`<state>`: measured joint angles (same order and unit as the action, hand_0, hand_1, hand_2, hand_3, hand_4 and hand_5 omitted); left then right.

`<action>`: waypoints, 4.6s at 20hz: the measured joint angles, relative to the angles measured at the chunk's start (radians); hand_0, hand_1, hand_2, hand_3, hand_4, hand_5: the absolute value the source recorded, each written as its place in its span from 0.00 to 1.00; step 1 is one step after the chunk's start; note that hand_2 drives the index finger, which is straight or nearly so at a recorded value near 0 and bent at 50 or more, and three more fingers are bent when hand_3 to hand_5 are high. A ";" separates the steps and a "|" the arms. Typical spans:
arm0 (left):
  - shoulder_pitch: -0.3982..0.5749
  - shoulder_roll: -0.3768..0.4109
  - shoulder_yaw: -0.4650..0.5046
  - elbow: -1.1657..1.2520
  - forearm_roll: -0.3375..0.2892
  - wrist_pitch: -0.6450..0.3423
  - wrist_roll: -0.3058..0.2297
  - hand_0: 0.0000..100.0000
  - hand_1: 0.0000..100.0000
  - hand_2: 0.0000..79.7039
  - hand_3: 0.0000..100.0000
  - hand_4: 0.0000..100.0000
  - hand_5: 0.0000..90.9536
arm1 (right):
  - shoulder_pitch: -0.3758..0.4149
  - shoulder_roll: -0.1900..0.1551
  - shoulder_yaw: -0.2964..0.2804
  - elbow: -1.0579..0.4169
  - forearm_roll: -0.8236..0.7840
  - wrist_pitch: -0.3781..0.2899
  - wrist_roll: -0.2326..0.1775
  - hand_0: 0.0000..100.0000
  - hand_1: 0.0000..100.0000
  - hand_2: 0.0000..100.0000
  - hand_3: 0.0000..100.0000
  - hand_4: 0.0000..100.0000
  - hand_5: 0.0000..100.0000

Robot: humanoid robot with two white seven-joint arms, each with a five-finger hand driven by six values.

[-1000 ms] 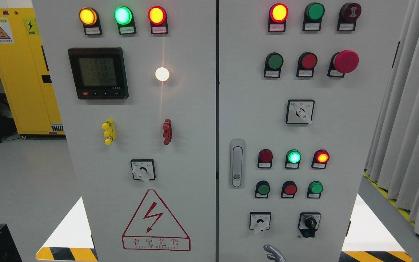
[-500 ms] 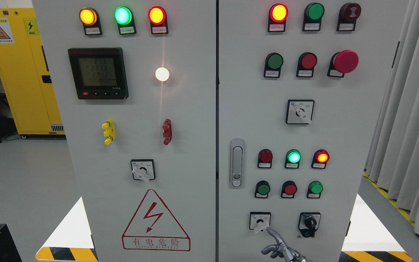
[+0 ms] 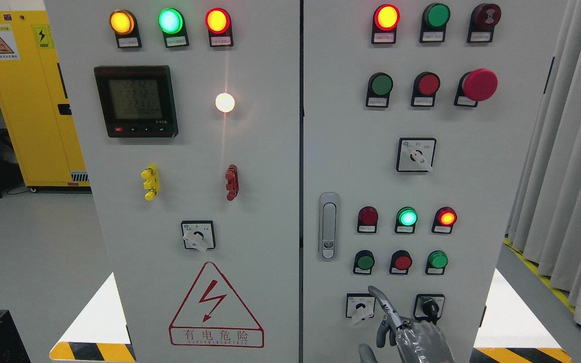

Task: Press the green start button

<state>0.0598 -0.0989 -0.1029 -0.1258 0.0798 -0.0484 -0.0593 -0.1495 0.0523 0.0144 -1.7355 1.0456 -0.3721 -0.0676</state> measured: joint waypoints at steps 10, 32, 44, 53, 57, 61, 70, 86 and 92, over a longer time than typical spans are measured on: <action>0.000 0.000 0.000 0.000 0.000 0.000 0.001 0.12 0.56 0.00 0.00 0.00 0.00 | -0.066 0.000 -0.008 0.032 0.039 0.016 -0.002 0.57 0.87 0.00 0.94 0.97 1.00; 0.000 0.000 0.000 0.000 0.000 0.000 0.000 0.12 0.56 0.00 0.00 0.00 0.00 | -0.103 0.000 0.007 0.088 0.040 0.032 0.005 0.67 0.89 0.00 0.94 0.97 1.00; 0.000 0.000 0.000 0.000 0.000 0.000 0.000 0.12 0.56 0.00 0.00 0.00 0.00 | -0.114 0.000 0.012 0.113 0.035 0.031 -0.001 0.71 0.90 0.00 0.94 0.97 1.00; 0.000 0.000 0.000 0.000 0.000 0.000 0.000 0.12 0.56 0.00 0.00 0.00 0.00 | -0.118 0.000 0.017 0.124 0.034 0.034 -0.002 0.73 0.90 0.00 0.94 0.97 1.00; 0.000 0.000 0.000 0.000 0.000 0.000 0.000 0.12 0.56 0.00 0.00 0.00 0.00 | -0.117 0.000 0.008 0.125 0.033 0.034 -0.002 0.73 0.90 0.00 0.94 0.97 1.00; 0.000 0.000 0.000 0.000 0.000 0.000 0.000 0.12 0.56 0.00 0.00 0.00 0.00 | -0.114 0.000 0.001 0.121 0.030 0.032 -0.003 0.73 0.90 0.00 0.94 0.97 1.00; 0.000 0.000 0.000 0.000 0.000 0.000 0.000 0.12 0.56 0.00 0.00 0.00 0.00 | -0.105 0.000 0.016 0.099 0.024 0.028 -0.023 0.74 0.91 0.00 0.94 0.97 1.00; 0.000 0.000 0.000 0.000 0.000 0.000 -0.004 0.12 0.56 0.00 0.00 0.00 0.00 | -0.045 0.000 0.048 0.035 -0.184 0.017 -0.054 0.85 0.85 0.01 0.49 0.62 0.73; 0.000 0.000 0.000 0.000 0.000 0.000 -0.001 0.12 0.56 0.00 0.00 0.00 0.00 | 0.016 -0.004 0.088 -0.019 -0.507 0.019 -0.040 0.88 0.82 0.00 0.13 0.21 0.23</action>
<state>0.0594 -0.0993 -0.1030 -0.1257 0.0796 -0.0484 -0.0598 -0.1332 0.0485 0.1024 -1.7545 0.5383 -0.3530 -0.1076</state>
